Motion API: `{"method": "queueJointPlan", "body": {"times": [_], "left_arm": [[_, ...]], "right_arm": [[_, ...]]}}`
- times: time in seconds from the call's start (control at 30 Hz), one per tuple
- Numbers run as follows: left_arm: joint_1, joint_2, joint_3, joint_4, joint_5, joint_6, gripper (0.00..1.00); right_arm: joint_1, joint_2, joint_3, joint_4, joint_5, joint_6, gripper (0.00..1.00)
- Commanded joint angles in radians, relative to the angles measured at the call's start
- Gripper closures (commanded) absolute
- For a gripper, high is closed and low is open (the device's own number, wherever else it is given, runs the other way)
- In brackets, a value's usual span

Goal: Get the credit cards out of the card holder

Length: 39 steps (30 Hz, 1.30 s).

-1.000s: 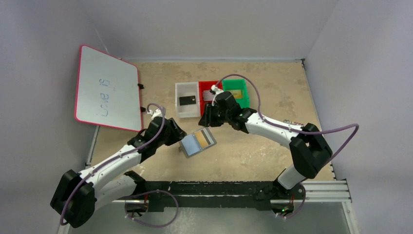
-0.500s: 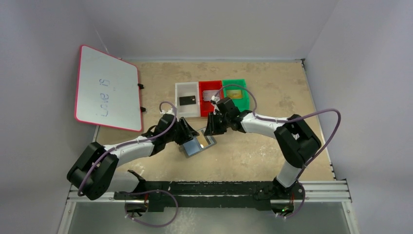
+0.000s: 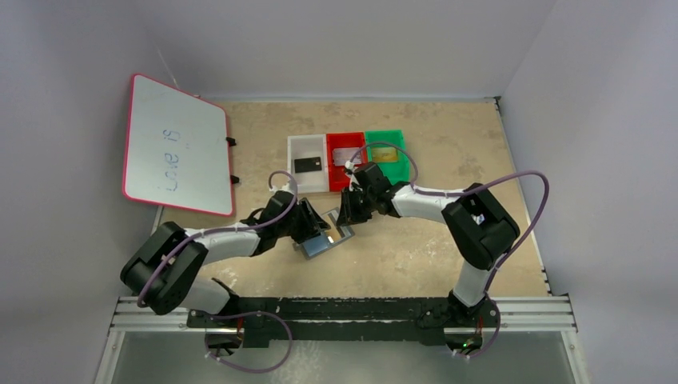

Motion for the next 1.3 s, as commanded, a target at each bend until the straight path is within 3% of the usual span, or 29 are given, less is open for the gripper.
{"method": "queueJointPlan", "body": {"times": [0.0, 0.23, 0.47, 0.67, 0.9, 1.27], "left_arm": [[-0.019, 0.029, -0.014, 0.07, -0.008, -0.021, 0.56], [-0.025, 0.063, -0.056, 0.185, -0.01, -0.073, 0.62], [-0.027, 0.047, -0.072, 0.165, -0.037, -0.076, 0.77], [-0.027, -0.001, -0.099, 0.129, -0.066, -0.073, 0.81], [-0.026, -0.001, -0.112, 0.168, -0.039, -0.067, 0.99], [-0.027, -0.046, -0.119, 0.074, -0.079, -0.041, 1.0]], "right_arm": [[0.003, -0.002, -0.036, 0.025, -0.019, 0.01, 0.76], [0.003, 0.002, -0.1, 0.075, -0.043, 0.057, 0.82], [0.004, 0.005, -0.084, 0.041, -0.007, 0.05, 0.82], [0.004, 0.01, -0.072, 0.028, 0.022, 0.048, 0.83], [0.005, 0.013, -0.059, 0.027, 0.027, 0.047, 0.85], [0.005, 0.0, -0.027, -0.01, 0.068, 0.033, 0.86]]}}
